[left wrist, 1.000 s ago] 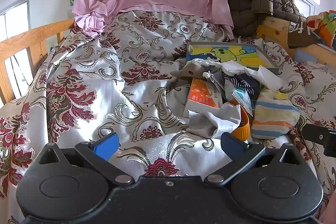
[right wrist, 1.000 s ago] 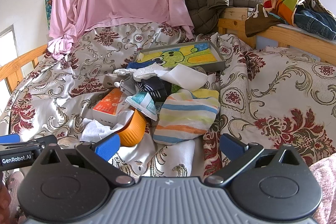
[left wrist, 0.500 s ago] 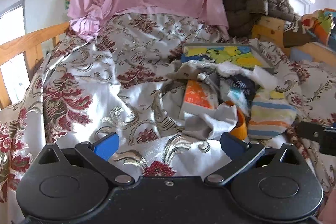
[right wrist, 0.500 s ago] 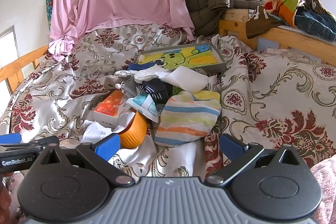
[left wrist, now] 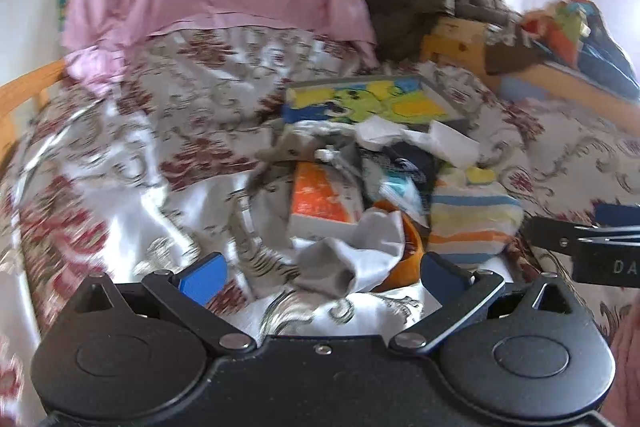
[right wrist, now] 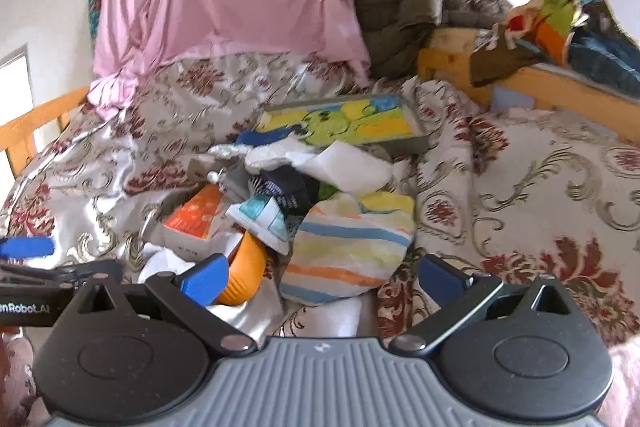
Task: Organize soft objects
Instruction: 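Grasp the grey cloth with the left gripper while the right gripper grasps the orange piece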
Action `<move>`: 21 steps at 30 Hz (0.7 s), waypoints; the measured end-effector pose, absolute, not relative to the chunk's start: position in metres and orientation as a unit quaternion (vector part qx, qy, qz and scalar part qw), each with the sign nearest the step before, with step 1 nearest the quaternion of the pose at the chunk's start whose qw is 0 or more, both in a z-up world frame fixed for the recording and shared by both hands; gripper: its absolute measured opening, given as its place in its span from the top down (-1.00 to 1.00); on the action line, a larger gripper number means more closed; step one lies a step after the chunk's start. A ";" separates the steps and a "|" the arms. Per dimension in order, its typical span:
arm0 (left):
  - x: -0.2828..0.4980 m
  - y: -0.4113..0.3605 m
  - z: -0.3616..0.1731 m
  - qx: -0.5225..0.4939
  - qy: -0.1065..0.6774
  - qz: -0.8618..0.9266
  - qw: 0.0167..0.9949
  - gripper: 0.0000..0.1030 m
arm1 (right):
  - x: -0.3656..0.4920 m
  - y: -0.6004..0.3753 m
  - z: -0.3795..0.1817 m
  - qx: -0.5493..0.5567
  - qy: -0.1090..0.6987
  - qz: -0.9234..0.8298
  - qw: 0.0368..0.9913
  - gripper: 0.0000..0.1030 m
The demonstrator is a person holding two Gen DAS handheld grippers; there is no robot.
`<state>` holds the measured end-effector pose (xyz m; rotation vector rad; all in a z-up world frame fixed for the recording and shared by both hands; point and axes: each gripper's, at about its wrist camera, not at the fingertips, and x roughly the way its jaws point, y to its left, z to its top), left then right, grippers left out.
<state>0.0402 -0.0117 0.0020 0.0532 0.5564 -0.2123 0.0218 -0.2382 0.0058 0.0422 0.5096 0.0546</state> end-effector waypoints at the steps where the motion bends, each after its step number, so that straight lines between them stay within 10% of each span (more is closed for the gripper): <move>1: 0.047 -0.014 0.001 0.036 0.278 -0.115 0.953 -0.99 | 0.028 -0.240 0.005 0.022 0.257 0.033 0.966 -0.99; 14: 0.122 -0.028 -0.028 0.097 0.343 -0.213 0.910 -0.85 | 0.103 -0.226 -0.018 -0.079 0.312 0.155 0.934 -0.99; 21: 0.147 -0.025 -0.039 0.090 0.389 -0.237 0.886 -0.45 | 0.109 -0.210 -0.032 -0.118 0.324 0.211 0.914 -0.95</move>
